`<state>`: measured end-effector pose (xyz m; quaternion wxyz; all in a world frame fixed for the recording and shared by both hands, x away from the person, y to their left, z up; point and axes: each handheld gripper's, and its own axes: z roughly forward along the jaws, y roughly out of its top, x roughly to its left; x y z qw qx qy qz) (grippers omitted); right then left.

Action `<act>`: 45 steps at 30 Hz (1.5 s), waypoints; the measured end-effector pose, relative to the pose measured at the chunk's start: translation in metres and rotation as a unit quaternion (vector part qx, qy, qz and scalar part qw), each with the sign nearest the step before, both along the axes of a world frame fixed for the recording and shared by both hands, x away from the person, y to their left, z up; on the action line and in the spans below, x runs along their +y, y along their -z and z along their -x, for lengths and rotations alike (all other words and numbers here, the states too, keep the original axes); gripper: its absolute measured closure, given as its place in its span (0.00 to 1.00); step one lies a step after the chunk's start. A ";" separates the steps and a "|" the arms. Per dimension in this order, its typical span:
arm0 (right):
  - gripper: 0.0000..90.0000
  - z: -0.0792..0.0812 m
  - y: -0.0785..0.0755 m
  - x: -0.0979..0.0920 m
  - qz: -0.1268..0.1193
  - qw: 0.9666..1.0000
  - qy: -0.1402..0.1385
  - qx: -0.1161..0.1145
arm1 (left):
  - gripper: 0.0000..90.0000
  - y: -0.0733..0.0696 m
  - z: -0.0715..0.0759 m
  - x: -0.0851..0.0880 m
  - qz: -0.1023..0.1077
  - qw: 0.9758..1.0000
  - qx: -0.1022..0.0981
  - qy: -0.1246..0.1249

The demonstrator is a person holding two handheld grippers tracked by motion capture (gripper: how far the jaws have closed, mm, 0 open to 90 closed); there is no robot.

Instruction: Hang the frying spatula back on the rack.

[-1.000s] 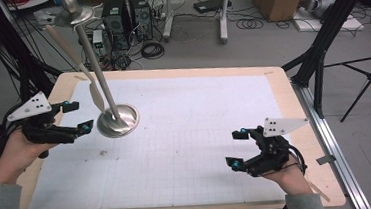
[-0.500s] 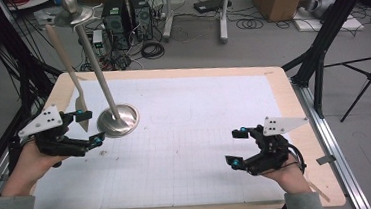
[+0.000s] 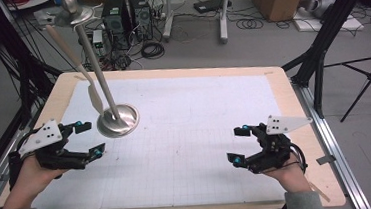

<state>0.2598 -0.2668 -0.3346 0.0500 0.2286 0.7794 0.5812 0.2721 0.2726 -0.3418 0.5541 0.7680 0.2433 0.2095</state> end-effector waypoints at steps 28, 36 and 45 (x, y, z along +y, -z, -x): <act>0.12 0.000 0.017 -0.019 -0.018 0.998 0.063 -0.020 | 0.19 0.021 0.004 0.043 0.023 0.999 0.016 -0.045; 0.12 -0.001 0.026 -0.026 -0.022 0.996 0.089 -0.021 | 0.19 0.032 0.003 0.058 0.024 0.997 0.027 -0.074; 0.12 0.000 0.037 -0.041 -0.031 0.990 0.136 -0.030 | 0.19 0.047 0.002 0.073 0.021 0.993 0.041 -0.109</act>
